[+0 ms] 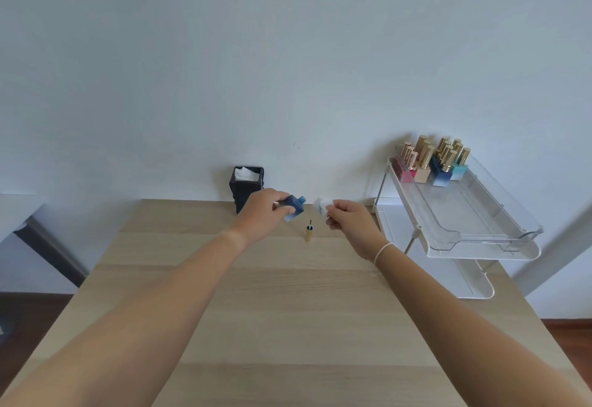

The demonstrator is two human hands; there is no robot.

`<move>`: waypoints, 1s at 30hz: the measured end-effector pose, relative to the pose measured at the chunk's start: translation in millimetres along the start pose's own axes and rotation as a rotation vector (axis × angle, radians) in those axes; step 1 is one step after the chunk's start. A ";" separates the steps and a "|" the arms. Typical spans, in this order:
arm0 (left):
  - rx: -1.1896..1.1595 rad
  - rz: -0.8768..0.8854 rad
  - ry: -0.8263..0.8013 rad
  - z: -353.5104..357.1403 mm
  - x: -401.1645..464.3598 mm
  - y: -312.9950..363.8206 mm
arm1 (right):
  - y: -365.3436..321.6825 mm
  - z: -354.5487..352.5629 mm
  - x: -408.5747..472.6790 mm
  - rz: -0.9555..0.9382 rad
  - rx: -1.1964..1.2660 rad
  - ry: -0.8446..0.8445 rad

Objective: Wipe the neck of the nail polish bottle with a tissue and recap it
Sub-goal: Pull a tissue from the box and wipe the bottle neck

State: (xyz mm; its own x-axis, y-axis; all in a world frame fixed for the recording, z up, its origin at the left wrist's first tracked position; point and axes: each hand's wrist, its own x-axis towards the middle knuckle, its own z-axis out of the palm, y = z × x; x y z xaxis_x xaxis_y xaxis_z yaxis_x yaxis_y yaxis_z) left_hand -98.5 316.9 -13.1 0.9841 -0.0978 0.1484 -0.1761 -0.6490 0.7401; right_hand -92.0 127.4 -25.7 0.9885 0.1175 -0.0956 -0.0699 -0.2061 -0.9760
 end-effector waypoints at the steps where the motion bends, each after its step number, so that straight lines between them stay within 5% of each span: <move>1: -0.002 -0.003 -0.006 1.6 -1.2 0.7 | -1.6 0.1 1.9 0.006 0.013 0.035; 9: 0.075 0.043 0.007 19.5 -10.2 6.1 | -8.8 17.8 2.1 0.006 -0.137 0.081; 19: 0.098 0.122 -0.007 24.0 -19.2 -6.7 | -5.0 15.9 7.1 0.124 -0.109 -0.045; 30: -0.011 0.032 0.037 22.4 -26.2 -19.2 | 34.4 7.0 12.7 0.306 0.047 0.020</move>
State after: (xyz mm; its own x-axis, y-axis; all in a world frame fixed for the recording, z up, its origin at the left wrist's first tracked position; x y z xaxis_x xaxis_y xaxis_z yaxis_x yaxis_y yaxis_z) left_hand -120.3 315.0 -45.9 0.9764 -0.0904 0.1960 -0.2079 -0.6374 0.7420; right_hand -82.8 128.6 -61.8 0.9232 0.0374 -0.3826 -0.3700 -0.1835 -0.9107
